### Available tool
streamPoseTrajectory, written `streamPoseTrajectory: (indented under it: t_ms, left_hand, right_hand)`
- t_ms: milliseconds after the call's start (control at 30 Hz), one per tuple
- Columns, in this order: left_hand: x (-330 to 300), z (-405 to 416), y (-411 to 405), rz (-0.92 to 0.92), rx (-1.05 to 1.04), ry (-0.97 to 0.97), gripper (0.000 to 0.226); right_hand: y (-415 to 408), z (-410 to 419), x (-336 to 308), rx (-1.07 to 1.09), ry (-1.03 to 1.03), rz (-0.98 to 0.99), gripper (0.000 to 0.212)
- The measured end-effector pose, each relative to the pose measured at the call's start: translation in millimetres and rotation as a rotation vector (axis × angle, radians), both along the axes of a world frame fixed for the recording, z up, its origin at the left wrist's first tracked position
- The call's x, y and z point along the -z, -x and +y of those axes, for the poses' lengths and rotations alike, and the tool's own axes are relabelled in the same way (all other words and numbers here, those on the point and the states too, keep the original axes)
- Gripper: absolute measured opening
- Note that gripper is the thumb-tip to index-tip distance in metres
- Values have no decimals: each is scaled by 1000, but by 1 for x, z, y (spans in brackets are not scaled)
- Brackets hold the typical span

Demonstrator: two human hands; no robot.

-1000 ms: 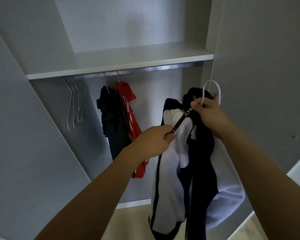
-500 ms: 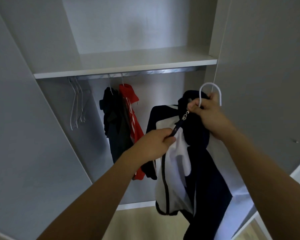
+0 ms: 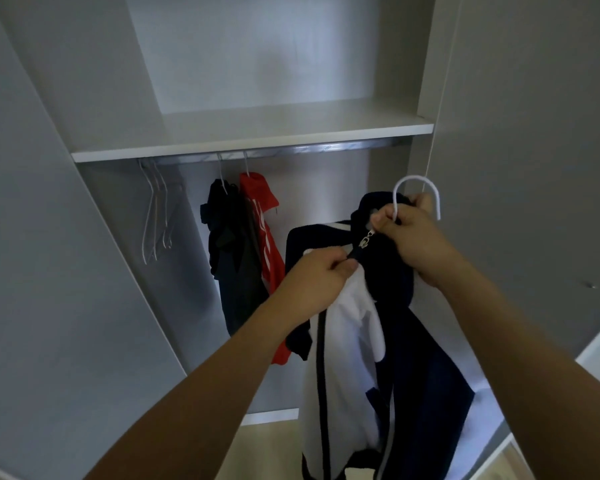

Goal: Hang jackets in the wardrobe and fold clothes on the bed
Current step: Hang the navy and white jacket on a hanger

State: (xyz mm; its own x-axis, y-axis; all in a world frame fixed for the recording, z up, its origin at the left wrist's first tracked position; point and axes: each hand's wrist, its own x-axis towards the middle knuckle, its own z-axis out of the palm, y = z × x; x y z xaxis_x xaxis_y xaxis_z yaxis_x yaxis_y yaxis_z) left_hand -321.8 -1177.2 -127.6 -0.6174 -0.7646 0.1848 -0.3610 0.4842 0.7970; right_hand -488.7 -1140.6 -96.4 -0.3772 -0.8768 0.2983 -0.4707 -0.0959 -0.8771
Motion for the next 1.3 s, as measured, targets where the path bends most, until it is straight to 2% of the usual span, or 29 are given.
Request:
streamPoseTrajectory:
  t_ms: [100,233,300,367,433,467,533,600,800,900,967,1033,1133,1200,1300]
  left_hand:
    - [-16,-5,-7,-96,53,54,34]
    - [-25,-8,-14,-67,45,24,35]
    - [-17,-8,-20,42,11,-90,27]
    - [-8,-7,-32,184,34,-292,21]
    - [-5,-6,-44,230,99,-410,22]
    - [-4,-8,-45,218,120,-398,22]
    - [-2,-11,-44,208,123,-272,21]
    - [-4,-9,-39,202,110,-57,22]
    - [3,1,-35,-121,74,871,28]
    - [4,6,-35,-77,30,1102,29]
    - [9,6,-37,-19,15,1169,27]
    - [14,6,-38,22,-4,1093,26]
    - [16,4,-39,100,-86,816,24]
    - [17,-4,-38,81,-136,596,15]
    - [21,-15,-38,137,-143,366,7]
  right_hand:
    - [-2,0,8,37,53,-101,26]
    - [4,0,2,-95,11,-230,26]
    - [11,4,-4,-114,18,-366,35]
    - [21,9,-7,-9,52,-442,43]
    - [29,12,-5,105,79,-427,48]
    - [28,11,-2,126,82,-405,49]
    - [20,6,5,136,75,-360,47]
    - [11,1,10,144,66,-341,47]
    - [-2,-3,14,116,-178,-278,58]
    - [-4,-7,18,30,-294,-294,41]
    - [-1,-6,19,0,-333,-270,34]
    - [3,-5,20,-57,-306,-307,29]
    - [7,1,21,-219,-168,-347,16]
    - [8,7,22,-312,-67,-302,19]
    - [7,16,22,-366,-22,-314,11]
